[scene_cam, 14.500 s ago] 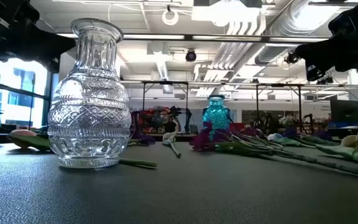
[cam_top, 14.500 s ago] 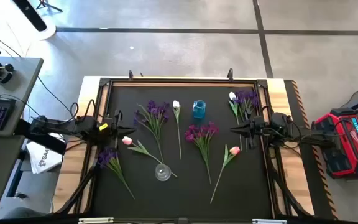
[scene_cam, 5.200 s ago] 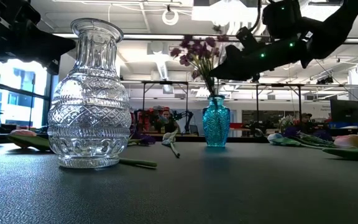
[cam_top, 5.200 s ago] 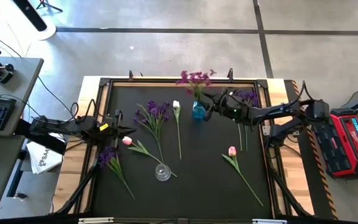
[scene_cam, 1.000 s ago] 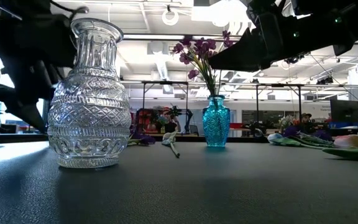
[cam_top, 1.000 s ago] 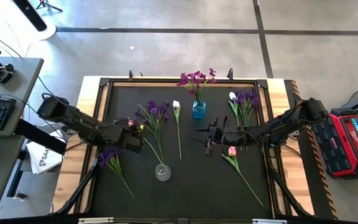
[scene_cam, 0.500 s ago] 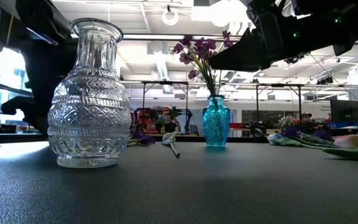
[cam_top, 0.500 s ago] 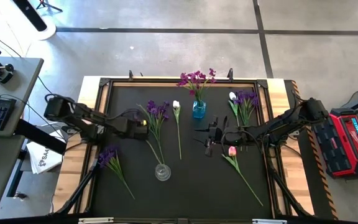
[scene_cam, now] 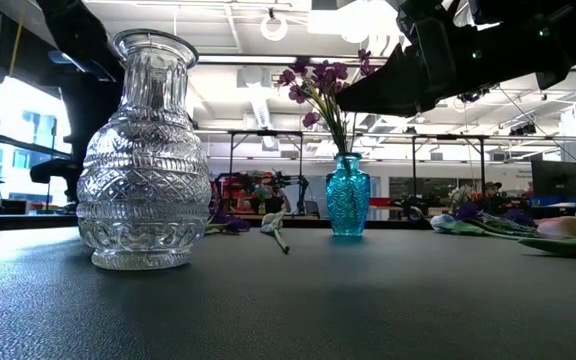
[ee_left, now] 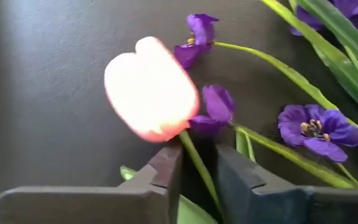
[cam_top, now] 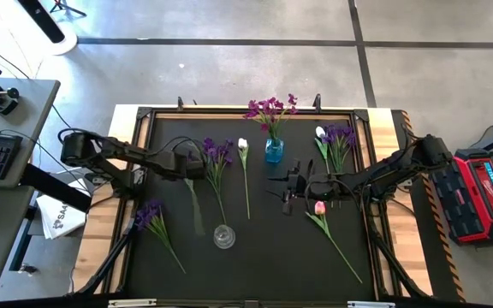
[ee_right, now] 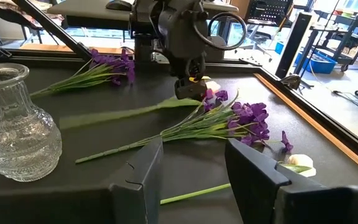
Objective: Sort flowers into vase by color
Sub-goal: Put the left pink flower into the transparent vase
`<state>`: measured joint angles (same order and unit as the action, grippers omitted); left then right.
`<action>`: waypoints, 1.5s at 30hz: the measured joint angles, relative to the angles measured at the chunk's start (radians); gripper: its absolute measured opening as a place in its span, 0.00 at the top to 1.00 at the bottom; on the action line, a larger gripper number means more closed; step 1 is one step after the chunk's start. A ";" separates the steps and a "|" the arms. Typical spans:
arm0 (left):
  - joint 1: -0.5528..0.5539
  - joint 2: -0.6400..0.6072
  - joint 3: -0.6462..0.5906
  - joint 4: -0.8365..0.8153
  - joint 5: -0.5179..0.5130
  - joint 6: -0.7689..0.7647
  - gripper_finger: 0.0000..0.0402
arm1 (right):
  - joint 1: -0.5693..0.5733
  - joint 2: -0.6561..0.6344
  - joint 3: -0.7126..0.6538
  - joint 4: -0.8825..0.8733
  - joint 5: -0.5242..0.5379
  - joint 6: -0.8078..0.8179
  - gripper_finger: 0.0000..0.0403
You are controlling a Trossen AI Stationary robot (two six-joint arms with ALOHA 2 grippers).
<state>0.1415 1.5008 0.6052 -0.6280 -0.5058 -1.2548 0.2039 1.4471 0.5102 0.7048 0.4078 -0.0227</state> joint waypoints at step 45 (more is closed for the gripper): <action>-0.647 -0.266 -0.003 1.891 0.206 1.413 1.00 | 0.205 -0.239 0.000 -0.053 -0.168 -0.181 0.64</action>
<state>-0.5055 1.2351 0.6022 1.2626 -0.2996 0.1580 0.4088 1.2079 0.5098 0.6523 0.2398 -0.2033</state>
